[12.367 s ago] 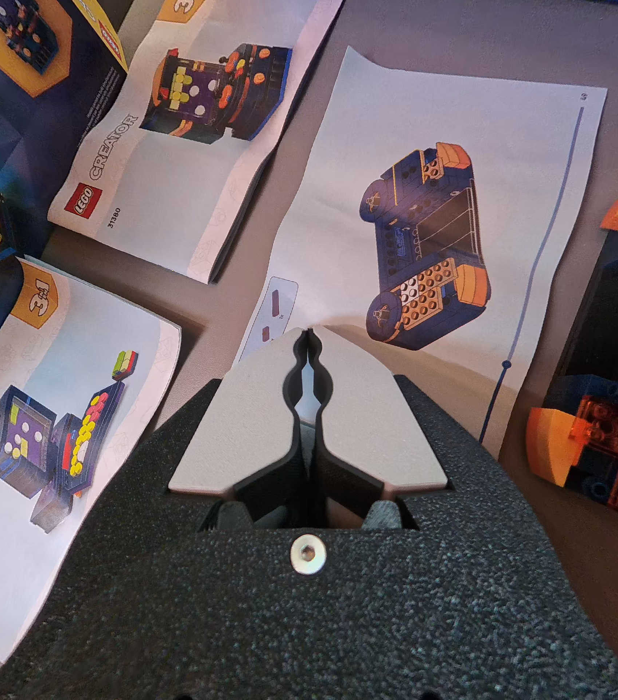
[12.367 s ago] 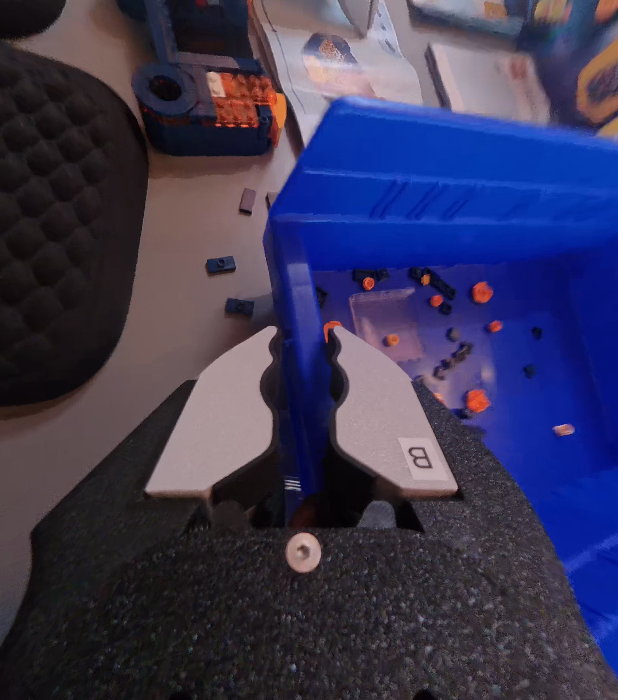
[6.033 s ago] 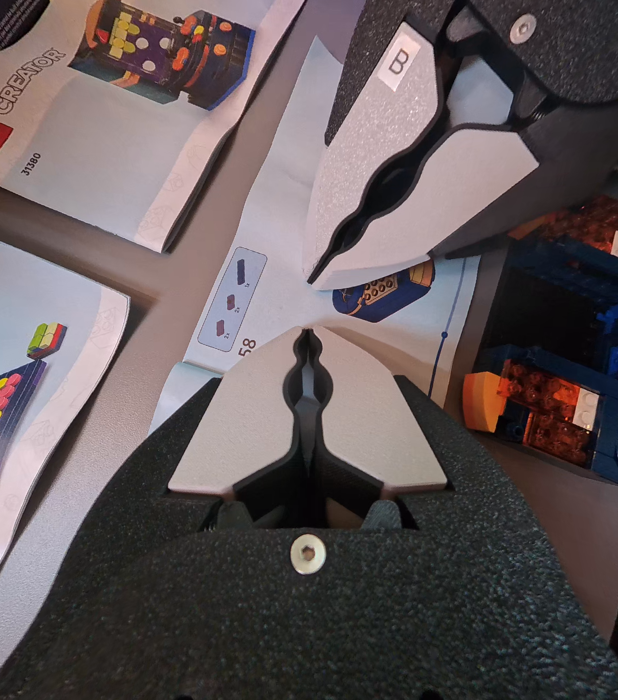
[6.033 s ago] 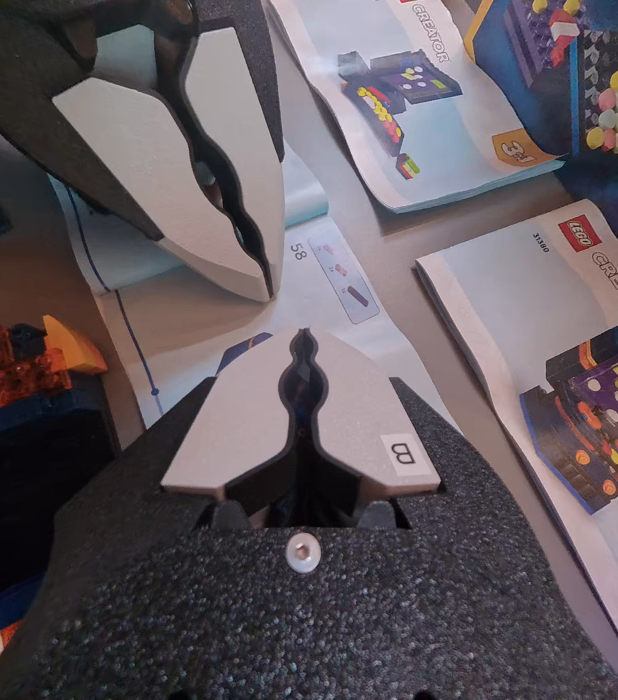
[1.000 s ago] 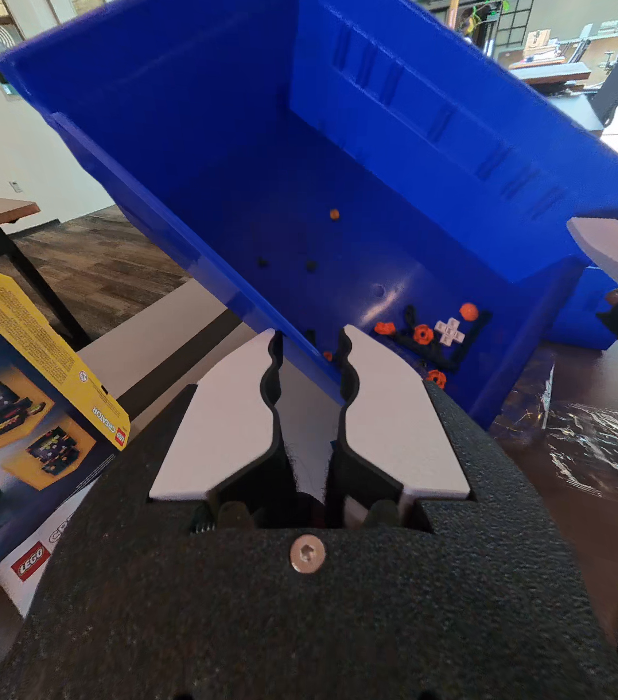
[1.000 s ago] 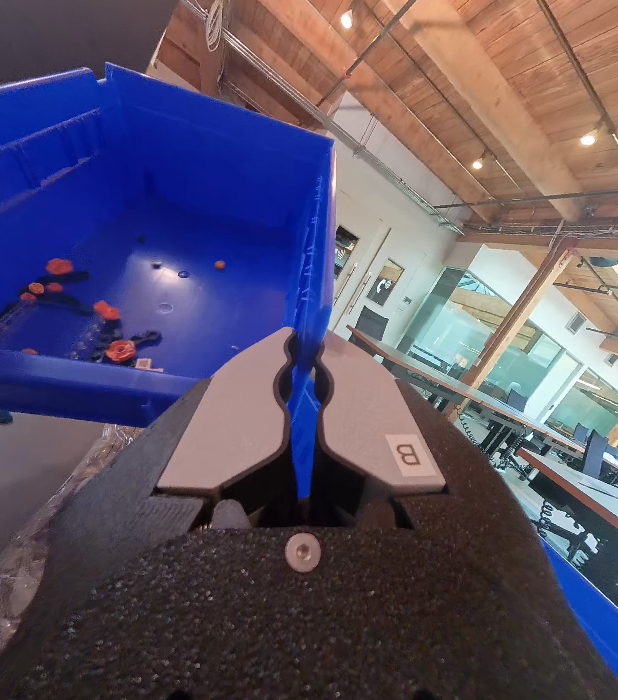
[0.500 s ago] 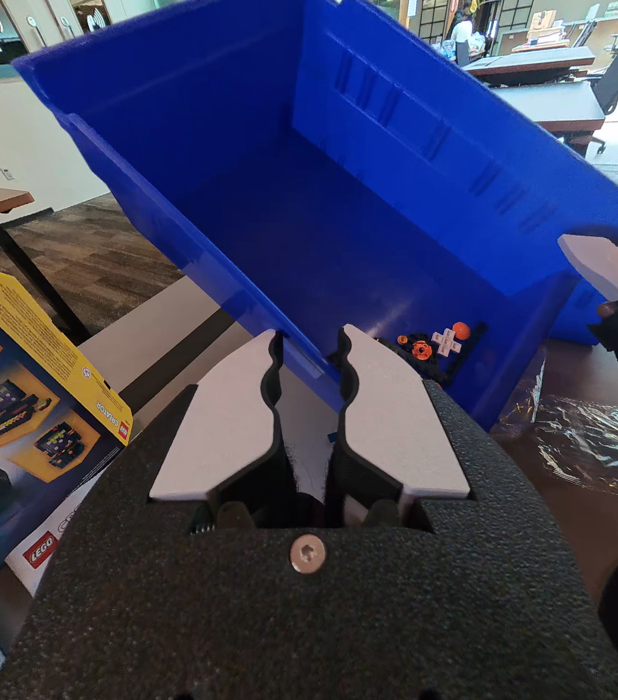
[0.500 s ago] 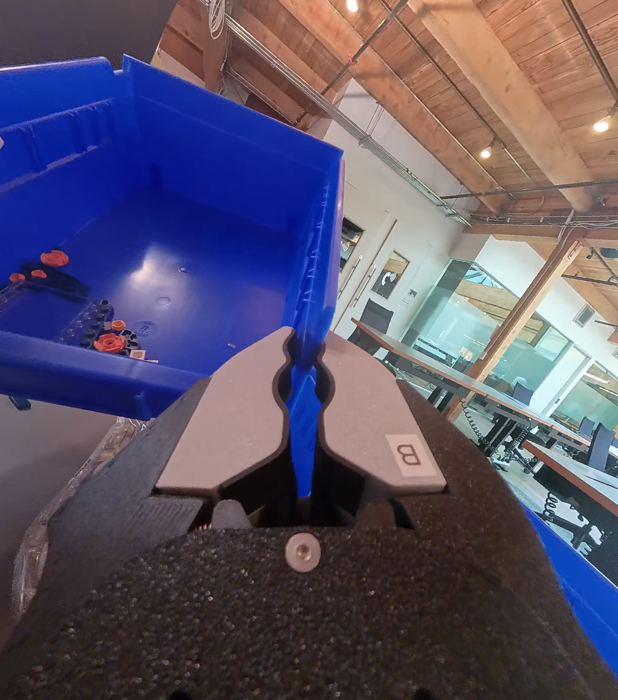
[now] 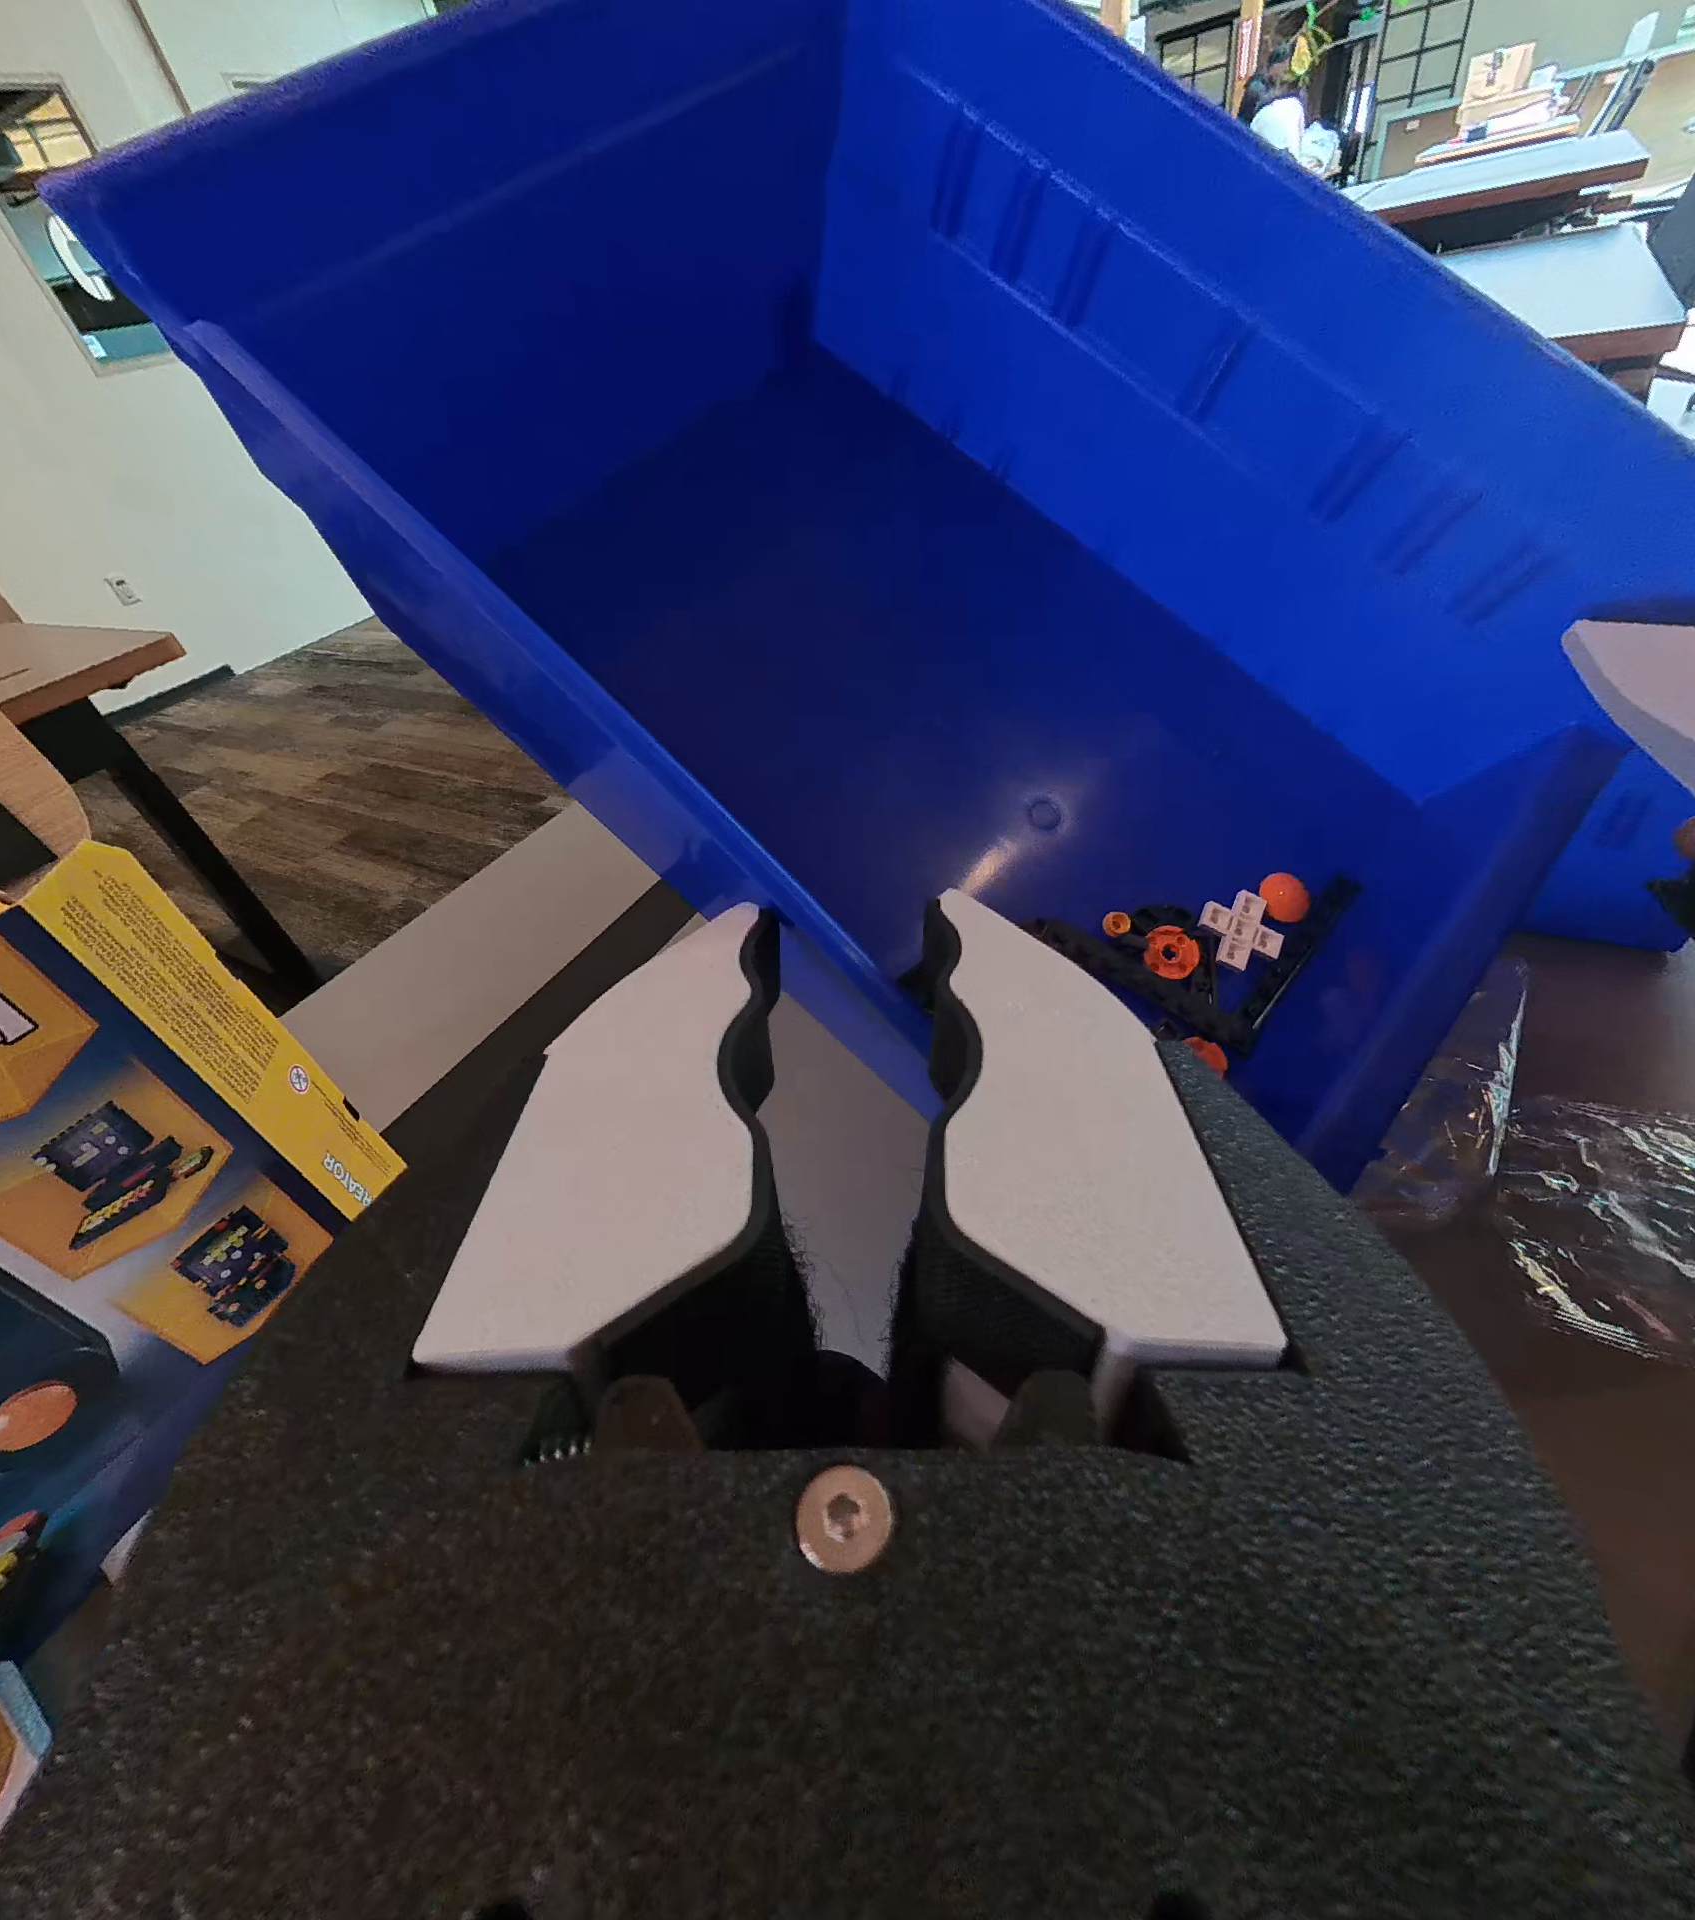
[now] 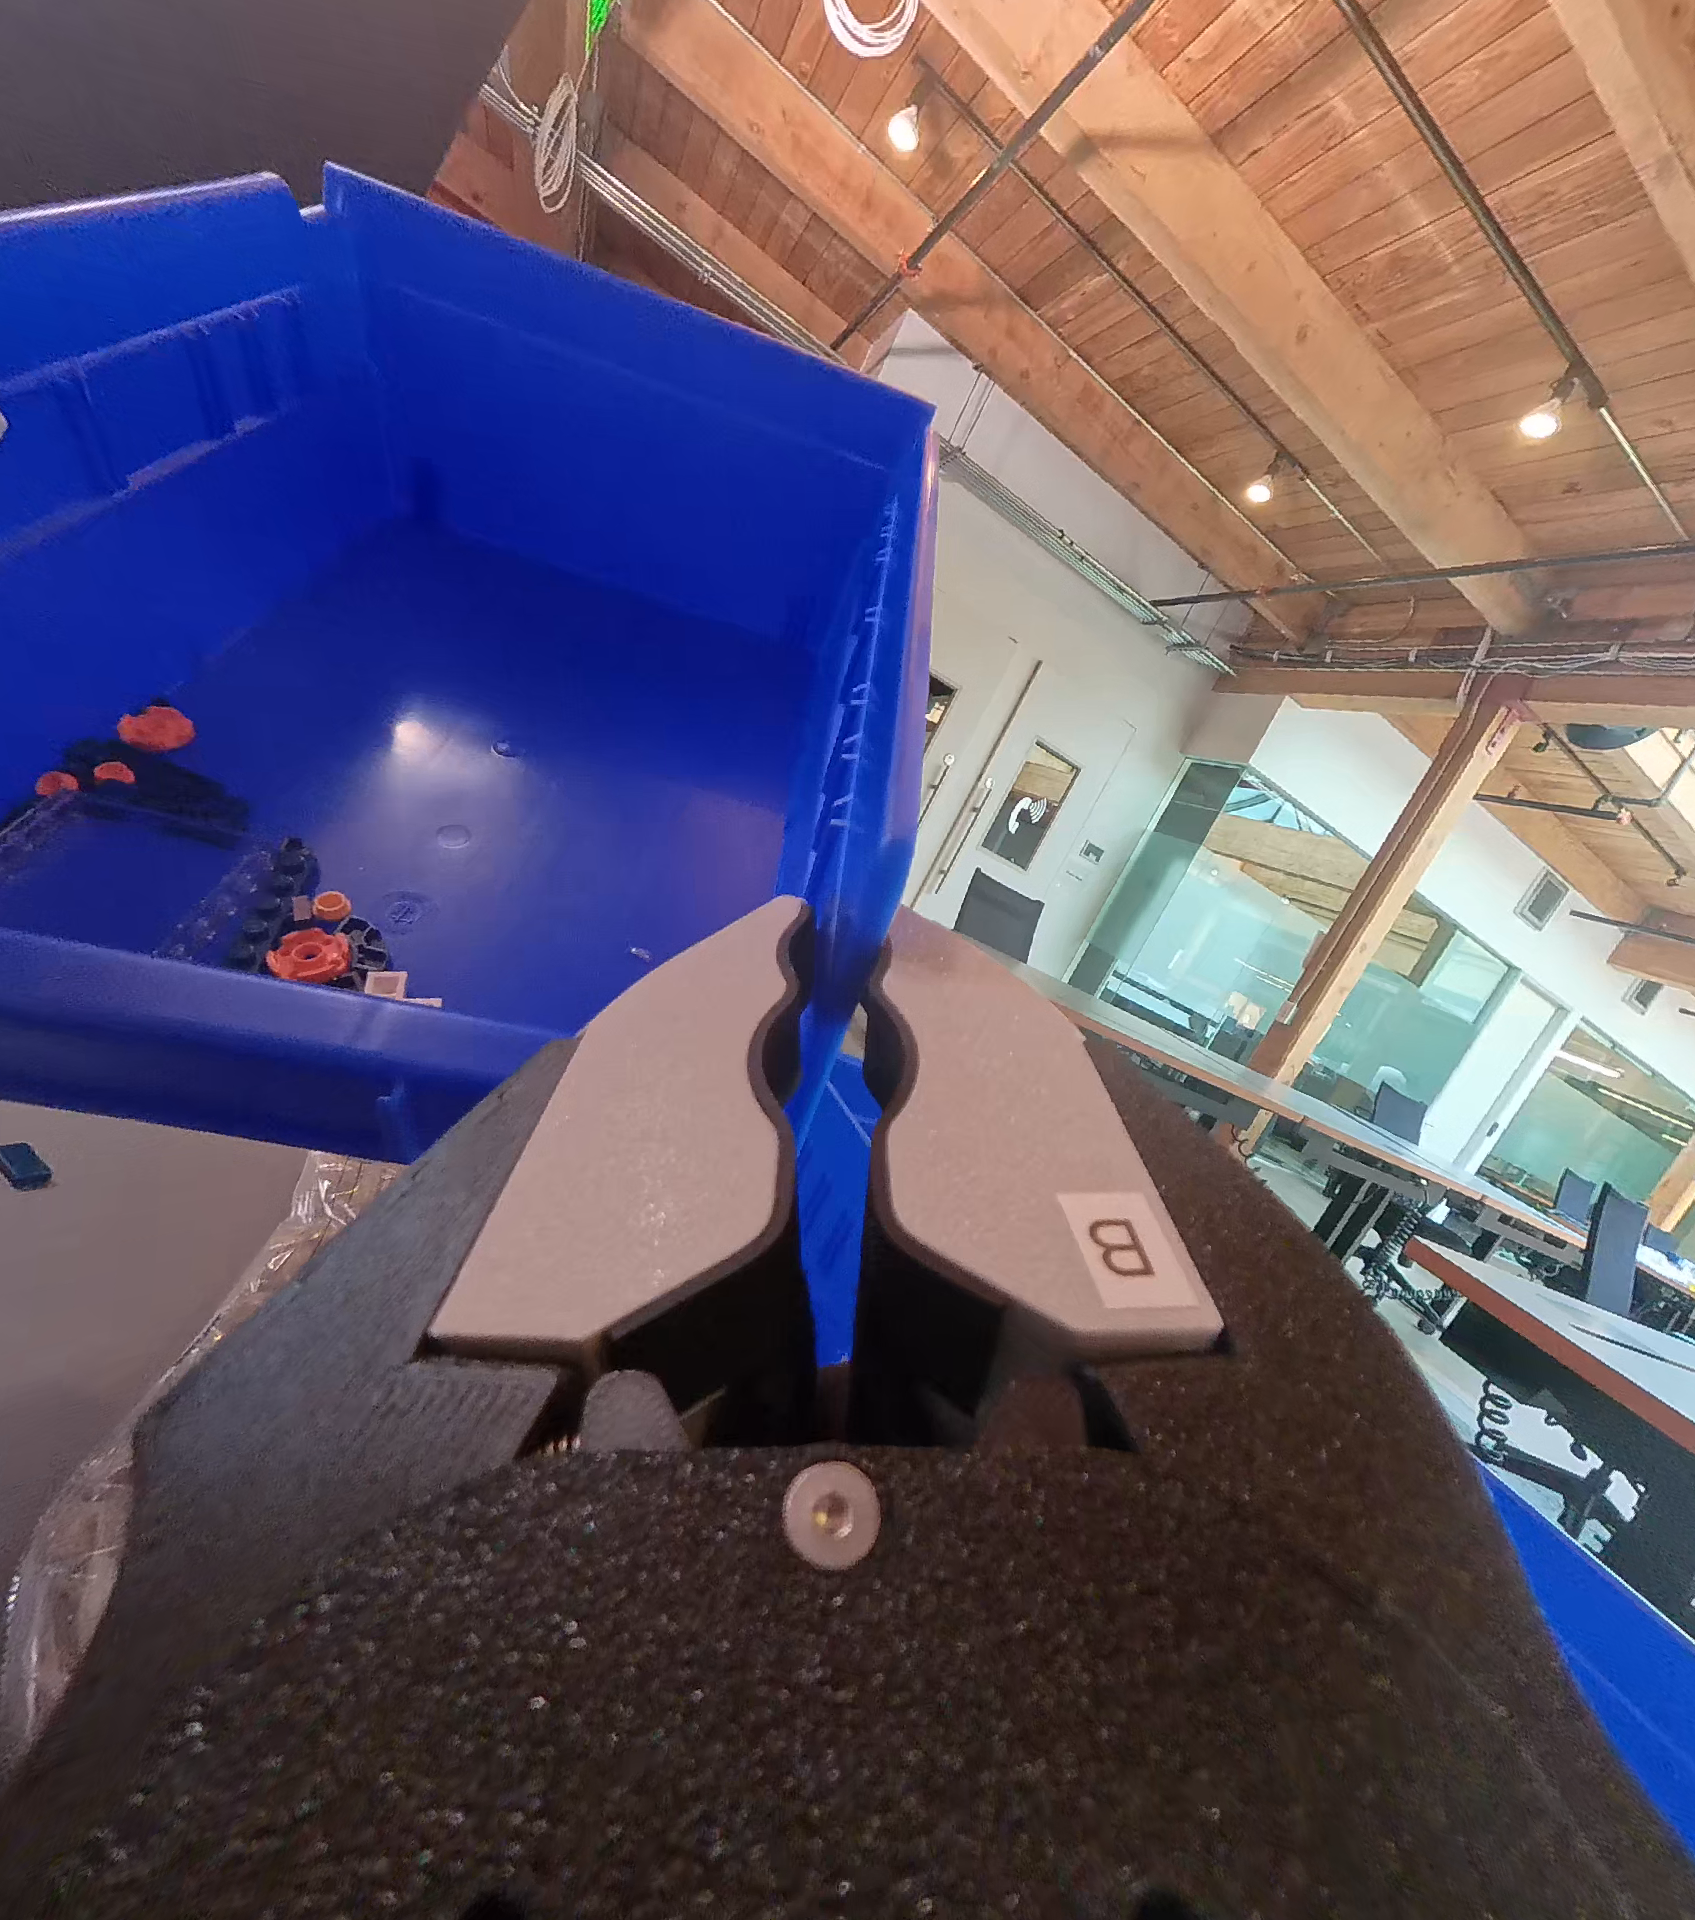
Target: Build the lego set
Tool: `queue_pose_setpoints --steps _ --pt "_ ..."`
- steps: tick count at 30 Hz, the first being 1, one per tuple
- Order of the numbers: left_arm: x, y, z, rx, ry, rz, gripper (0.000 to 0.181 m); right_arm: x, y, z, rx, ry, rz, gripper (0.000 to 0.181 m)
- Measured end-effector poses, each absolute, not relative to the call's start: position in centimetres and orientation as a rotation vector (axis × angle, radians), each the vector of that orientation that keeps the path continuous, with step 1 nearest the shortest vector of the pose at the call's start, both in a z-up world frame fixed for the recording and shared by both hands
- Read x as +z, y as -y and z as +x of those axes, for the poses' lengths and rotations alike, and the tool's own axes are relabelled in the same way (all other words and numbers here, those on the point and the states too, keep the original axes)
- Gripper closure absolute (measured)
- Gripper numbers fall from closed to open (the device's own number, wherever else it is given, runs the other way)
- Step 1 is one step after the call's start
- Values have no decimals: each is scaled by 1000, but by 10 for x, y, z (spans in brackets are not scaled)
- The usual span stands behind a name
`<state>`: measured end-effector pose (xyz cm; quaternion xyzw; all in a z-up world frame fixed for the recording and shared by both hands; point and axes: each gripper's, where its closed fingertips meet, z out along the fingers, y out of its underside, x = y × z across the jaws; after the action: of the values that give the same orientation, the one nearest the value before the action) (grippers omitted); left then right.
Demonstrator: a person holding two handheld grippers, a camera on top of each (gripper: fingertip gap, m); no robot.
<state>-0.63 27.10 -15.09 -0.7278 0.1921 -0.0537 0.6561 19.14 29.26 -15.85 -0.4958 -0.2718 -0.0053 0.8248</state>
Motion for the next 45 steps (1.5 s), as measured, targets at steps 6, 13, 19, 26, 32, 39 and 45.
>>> queue_pose_setpoints --steps 6,13,19,26,32,39,45 --pt "-145 -268 -4 -108 -438 -1633 155 -157 -290 193 -12 569 -1041 175" --pt "-143 -268 -3 -97 -446 -1631 156 -156 -288 195 -15 559 -1032 175" --pt "-145 -268 -3 -100 -442 -1635 156 -156 -288 196 -16 557 -1032 175" --pt "-148 -268 -3 -103 -434 -1641 156 -157 -288 196 -18 557 -1034 175" --pt "-150 -269 -3 -100 -431 -1651 157 -157 -288 196 -19 559 -1036 175" --pt "-151 -269 -4 -98 -425 -1652 157 -157 -289 196 -17 559 -1038 175" --pt "-153 -268 -4 -97 -423 -1659 157 -157 -288 196 -19 560 -1038 175"
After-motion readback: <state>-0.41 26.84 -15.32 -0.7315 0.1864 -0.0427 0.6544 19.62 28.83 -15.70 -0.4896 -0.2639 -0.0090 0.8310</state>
